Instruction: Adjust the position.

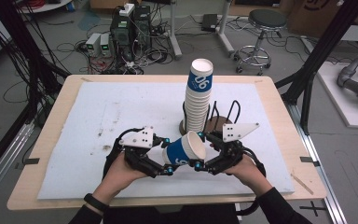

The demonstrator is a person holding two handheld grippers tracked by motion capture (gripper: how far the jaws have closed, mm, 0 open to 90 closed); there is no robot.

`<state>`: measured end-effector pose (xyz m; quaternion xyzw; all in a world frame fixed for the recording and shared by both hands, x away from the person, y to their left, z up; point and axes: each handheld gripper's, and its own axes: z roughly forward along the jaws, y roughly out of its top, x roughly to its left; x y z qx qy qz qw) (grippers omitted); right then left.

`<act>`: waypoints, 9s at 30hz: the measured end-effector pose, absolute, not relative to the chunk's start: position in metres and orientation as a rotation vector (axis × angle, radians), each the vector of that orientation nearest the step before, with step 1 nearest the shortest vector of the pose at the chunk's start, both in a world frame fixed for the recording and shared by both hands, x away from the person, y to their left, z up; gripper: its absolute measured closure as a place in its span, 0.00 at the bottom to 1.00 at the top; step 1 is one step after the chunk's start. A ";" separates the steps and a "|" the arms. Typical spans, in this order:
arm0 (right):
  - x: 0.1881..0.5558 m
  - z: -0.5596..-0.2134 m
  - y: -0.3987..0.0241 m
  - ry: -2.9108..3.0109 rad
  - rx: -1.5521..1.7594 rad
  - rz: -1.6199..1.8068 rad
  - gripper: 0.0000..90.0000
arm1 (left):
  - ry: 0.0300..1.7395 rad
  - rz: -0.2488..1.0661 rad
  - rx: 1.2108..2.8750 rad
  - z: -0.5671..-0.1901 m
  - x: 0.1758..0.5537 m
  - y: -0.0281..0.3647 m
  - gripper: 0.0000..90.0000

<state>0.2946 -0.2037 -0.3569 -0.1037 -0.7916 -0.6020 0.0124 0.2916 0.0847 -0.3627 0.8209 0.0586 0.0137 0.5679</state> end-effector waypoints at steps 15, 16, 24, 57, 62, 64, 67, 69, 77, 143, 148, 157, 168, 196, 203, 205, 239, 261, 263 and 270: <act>0.291 -0.354 -0.198 -2.652 -0.229 -1.756 0.24 | 0.119 0.109 2.107 -0.364 0.284 0.068 0.33; 0.290 -0.354 -0.197 -2.658 -0.227 -1.765 0.22 | 0.116 0.099 2.097 -0.365 0.285 0.068 0.33; 0.291 -0.351 -0.201 -2.496 -0.324 -1.885 0.20 | 0.146 0.049 1.919 -0.368 0.289 0.076 0.33; 0.282 -0.349 -0.190 -2.425 -0.326 -2.001 0.21 | 0.164 0.034 1.891 -0.374 0.285 0.063 0.33; 0.282 -0.350 -0.187 -2.400 -0.335 -2.023 0.21 | 0.163 0.031 1.893 -0.374 0.286 0.063 0.33; 0.282 -0.351 -0.188 -2.397 -0.339 -2.022 0.21 | 0.162 0.030 1.894 -0.374 0.286 0.063 0.33; 0.282 -0.351 -0.188 -2.395 -0.341 -2.026 0.23 | 0.161 0.034 1.898 -0.374 0.286 0.063 0.32; 0.282 -0.351 -0.189 -2.393 -0.342 -2.031 0.23 | 0.166 0.036 1.896 -0.372 0.285 0.062 0.31; 0.281 -0.352 -0.186 -2.409 -0.322 -2.021 0.24 | 0.202 0.024 1.839 -0.366 0.282 0.059 0.22; 0.286 -0.386 -0.173 -2.523 -0.247 -1.847 0.33 | 0.215 0.050 1.760 -0.359 0.279 0.069 0.26; 0.287 -0.387 -0.174 -2.524 -0.250 -1.840 0.34 | 0.218 0.048 1.745 -0.356 0.278 0.070 0.21; 0.286 -0.388 -0.172 -2.531 -0.246 -1.838 0.34 | 0.236 0.060 1.732 -0.353 0.278 0.071 0.22; 0.284 -0.384 -0.171 -2.505 -0.262 -1.880 0.25 | 0.229 0.051 1.718 -0.355 0.278 0.072 0.26; 0.283 -0.383 -0.170 -2.457 -0.259 -1.931 0.31 | 0.237 0.039 1.653 -0.350 0.277 0.070 0.20; 0.283 -0.383 -0.170 -2.453 -0.253 -1.933 0.31 | 0.222 0.046 1.652 -0.350 0.276 0.070 0.23; 0.283 -0.382 -0.171 -2.452 -0.253 -1.936 0.30 | 0.221 0.045 1.646 -0.350 0.276 0.071 0.23; 0.283 -0.378 -0.172 -2.477 -0.237 -1.936 0.29 | 0.222 0.035 1.640 -0.351 0.277 0.073 0.23; 0.299 -0.365 -0.225 -2.536 -0.483 -2.041 0.23 | 0.293 0.138 1.655 -0.366 0.288 0.110 0.23; 0.301 -0.364 -0.234 -2.541 -0.519 -2.056 0.23 | 0.298 0.147 1.656 -0.368 0.289 0.114 0.23; 0.305 -0.363 -0.263 -2.562 -0.634 -2.096 0.23 | 0.324 0.200 1.637 -0.375 0.290 0.124 0.22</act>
